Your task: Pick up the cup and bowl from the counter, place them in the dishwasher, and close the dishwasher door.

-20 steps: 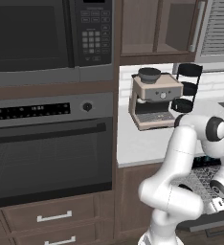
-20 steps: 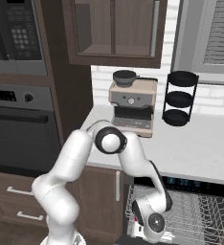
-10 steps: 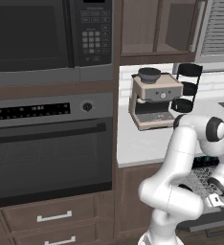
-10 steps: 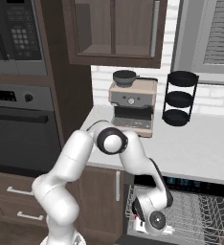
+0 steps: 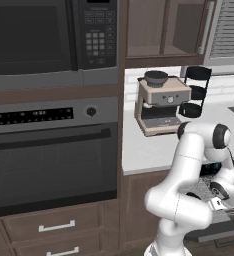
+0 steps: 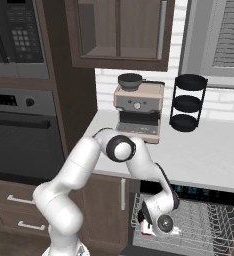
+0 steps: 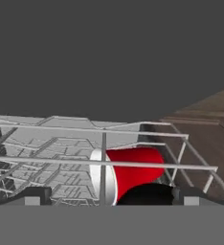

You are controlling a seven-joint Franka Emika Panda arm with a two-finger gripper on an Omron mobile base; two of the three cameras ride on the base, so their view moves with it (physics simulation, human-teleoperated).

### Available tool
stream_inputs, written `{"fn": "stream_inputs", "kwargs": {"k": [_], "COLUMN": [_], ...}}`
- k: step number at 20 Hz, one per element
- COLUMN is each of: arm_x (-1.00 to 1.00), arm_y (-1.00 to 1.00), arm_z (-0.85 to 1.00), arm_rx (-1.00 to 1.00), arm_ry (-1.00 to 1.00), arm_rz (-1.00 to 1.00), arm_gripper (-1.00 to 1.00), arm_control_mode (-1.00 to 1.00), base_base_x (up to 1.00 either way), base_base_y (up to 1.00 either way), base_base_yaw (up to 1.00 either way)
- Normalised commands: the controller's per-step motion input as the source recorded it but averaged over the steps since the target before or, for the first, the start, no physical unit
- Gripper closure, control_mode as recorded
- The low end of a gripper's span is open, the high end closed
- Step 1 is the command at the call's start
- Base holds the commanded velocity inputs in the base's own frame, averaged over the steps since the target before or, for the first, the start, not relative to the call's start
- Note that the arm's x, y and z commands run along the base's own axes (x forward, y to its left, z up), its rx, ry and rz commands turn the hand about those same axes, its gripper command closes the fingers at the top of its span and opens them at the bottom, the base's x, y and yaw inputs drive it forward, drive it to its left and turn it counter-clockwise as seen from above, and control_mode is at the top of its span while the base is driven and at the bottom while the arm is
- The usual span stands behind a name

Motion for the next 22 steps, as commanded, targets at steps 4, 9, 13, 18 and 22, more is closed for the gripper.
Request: {"fn": "stream_inputs", "kwargs": {"k": [4,9,13,18,22], "arm_x": [0.59,0.37,0.7,0.82,0.51], "arm_y": [0.0,0.0,0.0,0.0,-0.12], "arm_z": [-0.36,-0.48,-0.41,-0.07,0.12], "arm_rx": [0.0,0.0,0.0,0.0,0.0], "arm_ry": [0.0,0.0,-0.04,-0.21,-0.24], "arm_rz": [0.03,0.0,0.02,0.12,0.14], "arm_gripper": [-1.0,-1.0,-1.0,-1.0,-1.0], "arm_control_mode": [-1.0,-1.0,-1.0,-1.0,-1.0], "base_base_x": [0.0,0.0,0.0,0.0,0.0], "base_base_y": [0.0,0.0,0.0,0.0,0.0], "base_base_yaw": [0.0,0.0,0.0,0.0,0.0]}}
